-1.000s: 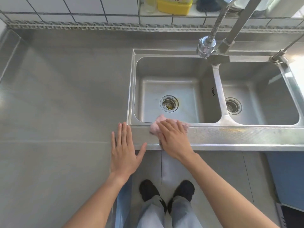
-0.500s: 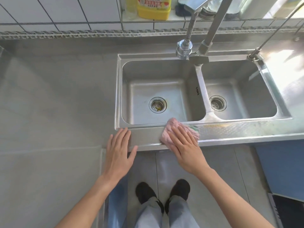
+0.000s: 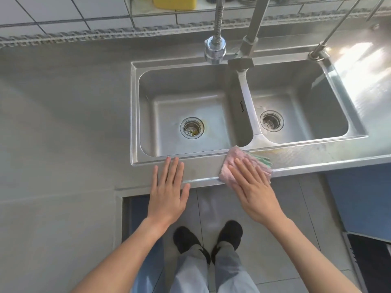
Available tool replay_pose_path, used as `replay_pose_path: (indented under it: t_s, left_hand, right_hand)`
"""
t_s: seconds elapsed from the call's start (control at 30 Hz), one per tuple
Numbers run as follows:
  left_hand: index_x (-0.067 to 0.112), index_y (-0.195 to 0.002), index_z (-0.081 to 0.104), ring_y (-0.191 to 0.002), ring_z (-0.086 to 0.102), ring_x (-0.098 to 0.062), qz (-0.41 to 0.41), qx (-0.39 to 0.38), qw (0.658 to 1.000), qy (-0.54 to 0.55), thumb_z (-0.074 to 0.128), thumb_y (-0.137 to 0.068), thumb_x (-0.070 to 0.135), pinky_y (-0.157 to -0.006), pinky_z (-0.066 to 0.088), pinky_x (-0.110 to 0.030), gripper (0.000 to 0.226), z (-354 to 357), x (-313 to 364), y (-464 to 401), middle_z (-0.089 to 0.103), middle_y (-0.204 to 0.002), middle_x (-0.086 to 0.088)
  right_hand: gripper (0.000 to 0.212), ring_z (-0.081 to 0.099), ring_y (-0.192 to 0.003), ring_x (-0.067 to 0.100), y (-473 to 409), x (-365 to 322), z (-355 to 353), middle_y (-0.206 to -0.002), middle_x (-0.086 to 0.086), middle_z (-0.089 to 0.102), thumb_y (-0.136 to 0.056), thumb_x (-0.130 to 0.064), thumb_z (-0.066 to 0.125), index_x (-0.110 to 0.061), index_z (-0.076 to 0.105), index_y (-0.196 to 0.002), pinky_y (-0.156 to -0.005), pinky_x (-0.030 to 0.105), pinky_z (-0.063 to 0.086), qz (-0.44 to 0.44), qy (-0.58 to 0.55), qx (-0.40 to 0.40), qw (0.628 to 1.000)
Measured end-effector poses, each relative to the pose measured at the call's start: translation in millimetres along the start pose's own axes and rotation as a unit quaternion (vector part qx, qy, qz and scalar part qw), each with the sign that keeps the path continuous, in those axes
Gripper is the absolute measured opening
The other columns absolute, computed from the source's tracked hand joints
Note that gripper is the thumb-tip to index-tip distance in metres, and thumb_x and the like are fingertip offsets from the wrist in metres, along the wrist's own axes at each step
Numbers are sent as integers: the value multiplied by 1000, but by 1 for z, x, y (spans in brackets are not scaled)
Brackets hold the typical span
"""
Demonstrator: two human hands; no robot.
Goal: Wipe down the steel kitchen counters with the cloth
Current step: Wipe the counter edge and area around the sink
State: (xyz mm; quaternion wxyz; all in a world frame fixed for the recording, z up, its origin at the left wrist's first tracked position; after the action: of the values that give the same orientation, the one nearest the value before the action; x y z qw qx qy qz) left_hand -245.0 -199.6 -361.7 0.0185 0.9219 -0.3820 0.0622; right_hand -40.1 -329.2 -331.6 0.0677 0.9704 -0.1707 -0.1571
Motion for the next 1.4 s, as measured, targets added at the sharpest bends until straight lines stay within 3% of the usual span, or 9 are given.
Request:
replay_pose_path:
  t_s: [0.17, 0.3, 0.47, 0.63, 0.77, 0.9, 1.07, 1.27, 1.4]
  left_hand:
    - [12, -166, 17, -163, 2, -25, -4, -11, 1000, 1, 25, -109, 45, -130, 12, -58, 66, 0, 1, 0, 9, -176, -5]
    - [13, -166, 17, -163, 2, -25, -5, -23, 1000, 0, 23, -109, 44, -129, 16, -58, 65, -1, 1, 1, 10, -175, -6]
    - [13, -166, 13, -163, -3, -23, -5, -41, 999, 9, 27, -110, 44, -130, 11, -57, 66, -5, 2, 1, 4, -176, -4]
    - [13, -165, 18, -163, -7, -17, -33, -47, 997, 58, 27, -111, 42, -131, 4, -54, 63, -11, 5, -4, 6, -176, -1]
    - [11, -160, 33, -163, 5, -17, -29, -34, 994, 99, 30, -111, 35, -131, 10, -52, 55, -19, 29, -33, 23, -172, -4]
    - [7, -155, 42, -160, 22, -25, -43, -16, 991, 128, 38, -109, 16, -129, 18, -55, 47, -22, 56, -74, 35, -167, -10]
    - [12, -152, 46, -159, 25, -20, -67, -5, 984, 165, 46, -108, 30, -130, 16, -50, 48, -13, 87, -97, 38, -166, -4]
    - [15, -147, 53, -157, 31, -19, -155, 3, 981, 115, 35, -106, 48, -129, 18, -50, 56, 4, 98, -111, 44, -163, -2]
    - [19, -144, 55, -157, 29, -16, -157, 4, 983, 95, 30, -106, 50, -130, 17, -48, 56, 9, 97, -110, 43, -164, 1]
  right_hand:
    - [52, -3, -160, 19, -28, -36, 7, -172, -4, 14, -112, -38, 29, -27, 25, -162, -129, 47, -1, 82, -33, 41, 995]
    - [52, 3, -160, 23, -31, -90, 26, -171, -2, 18, -110, -36, 30, -26, 29, -161, -130, 47, 2, -42, -25, 10, 999]
    - [51, 6, -159, 16, -5, -57, 15, -170, -8, 20, -110, -38, 40, -29, 31, -160, -129, 42, 7, -103, -7, -5, 995]
    - [49, -3, -159, 8, 6, 14, -7, -170, -12, 15, -111, -40, 33, -34, 29, -160, -130, 40, 2, -2, -35, 0, 999]
    - [50, 1, -160, 20, -13, -10, -5, -170, -3, 18, -110, -32, 38, -26, 33, -160, -129, 49, 4, 70, -62, 38, 995]
    - [53, 0, -160, 21, -13, -41, 10, -171, -4, 17, -108, -27, 38, -24, 31, -160, -129, 49, 6, -27, -54, 7, 998]
    - [54, 9, -159, 16, 24, 19, -7, -169, -7, 22, -106, -24, 43, -26, 35, -159, -128, 43, 12, -90, -32, 0, 995]
    - [53, 9, -159, 16, 35, 156, -50, -169, -5, 19, -107, -20, 38, -23, 34, -159, -128, 47, 16, 87, -43, 59, 994]
    - [52, 13, -159, 24, -11, 163, -53, -169, 2, 26, -107, -21, 39, -21, 36, -159, -128, 48, 12, 164, -41, 84, 982]
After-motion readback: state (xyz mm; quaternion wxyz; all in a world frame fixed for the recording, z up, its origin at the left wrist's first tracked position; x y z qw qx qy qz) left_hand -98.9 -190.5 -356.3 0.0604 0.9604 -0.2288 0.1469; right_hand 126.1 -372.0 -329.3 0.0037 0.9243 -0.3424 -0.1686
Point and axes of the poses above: each hand's wrist, its own y-axis away from the middle knuckle, its own z-axis out of the palm, x = y × z, the point moved 9 cm from there along -y, towards the middle knuckle
